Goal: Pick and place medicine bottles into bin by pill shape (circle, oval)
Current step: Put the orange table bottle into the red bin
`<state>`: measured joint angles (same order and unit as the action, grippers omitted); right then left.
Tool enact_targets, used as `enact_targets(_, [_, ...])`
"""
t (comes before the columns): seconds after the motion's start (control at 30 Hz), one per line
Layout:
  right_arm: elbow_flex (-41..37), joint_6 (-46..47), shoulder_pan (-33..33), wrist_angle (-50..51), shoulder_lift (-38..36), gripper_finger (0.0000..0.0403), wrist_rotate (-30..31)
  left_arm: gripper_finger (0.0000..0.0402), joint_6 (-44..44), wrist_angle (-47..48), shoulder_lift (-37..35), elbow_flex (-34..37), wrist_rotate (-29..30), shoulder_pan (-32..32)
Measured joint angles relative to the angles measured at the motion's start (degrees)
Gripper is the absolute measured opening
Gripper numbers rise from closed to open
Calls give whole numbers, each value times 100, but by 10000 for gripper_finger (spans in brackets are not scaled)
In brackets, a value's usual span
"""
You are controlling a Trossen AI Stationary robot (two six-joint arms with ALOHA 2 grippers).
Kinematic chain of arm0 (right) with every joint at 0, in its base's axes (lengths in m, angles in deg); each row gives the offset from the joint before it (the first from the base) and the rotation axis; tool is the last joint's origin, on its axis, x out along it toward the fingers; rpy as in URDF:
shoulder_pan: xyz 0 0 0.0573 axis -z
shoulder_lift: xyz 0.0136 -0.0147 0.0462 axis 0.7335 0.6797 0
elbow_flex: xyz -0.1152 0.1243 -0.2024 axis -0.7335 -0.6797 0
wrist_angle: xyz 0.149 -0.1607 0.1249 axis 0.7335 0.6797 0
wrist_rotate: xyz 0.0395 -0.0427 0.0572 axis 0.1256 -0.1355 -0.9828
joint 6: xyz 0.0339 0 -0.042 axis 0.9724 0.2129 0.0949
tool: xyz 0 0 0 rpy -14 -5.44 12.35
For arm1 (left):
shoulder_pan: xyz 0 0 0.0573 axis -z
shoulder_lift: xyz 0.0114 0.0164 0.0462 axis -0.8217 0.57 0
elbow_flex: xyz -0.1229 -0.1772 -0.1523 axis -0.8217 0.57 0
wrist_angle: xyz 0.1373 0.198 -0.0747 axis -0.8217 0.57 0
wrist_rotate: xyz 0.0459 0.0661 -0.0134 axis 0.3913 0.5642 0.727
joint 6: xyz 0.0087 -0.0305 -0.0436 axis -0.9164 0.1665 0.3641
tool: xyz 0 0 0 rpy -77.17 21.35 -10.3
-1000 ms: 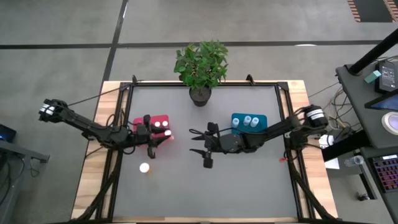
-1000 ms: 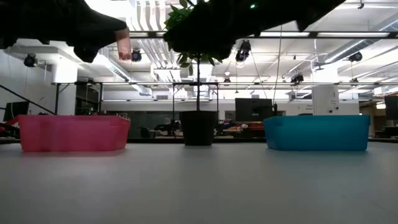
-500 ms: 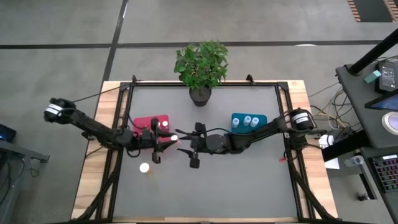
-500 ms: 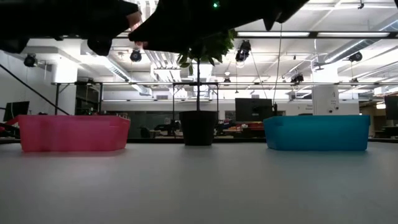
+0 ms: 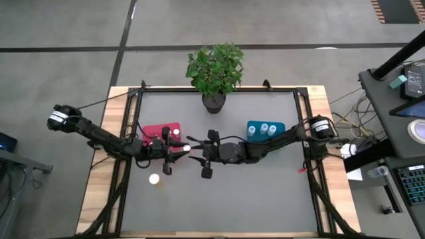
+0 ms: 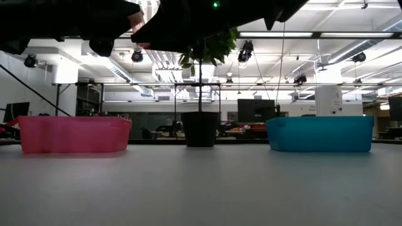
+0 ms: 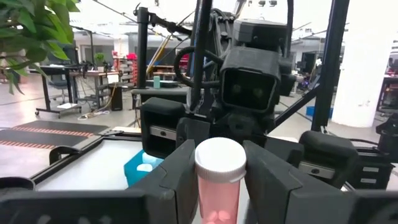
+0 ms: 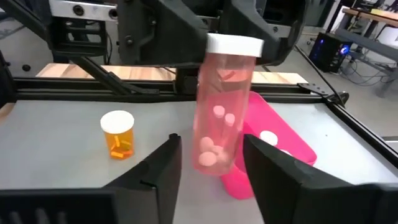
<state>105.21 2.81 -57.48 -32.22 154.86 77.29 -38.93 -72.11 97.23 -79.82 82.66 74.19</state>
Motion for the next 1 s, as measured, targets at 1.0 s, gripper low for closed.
enact_targets(1.0, [-15,43,17,1130,-131,91,-7,209,474,1322,-106,-135,-27,0])
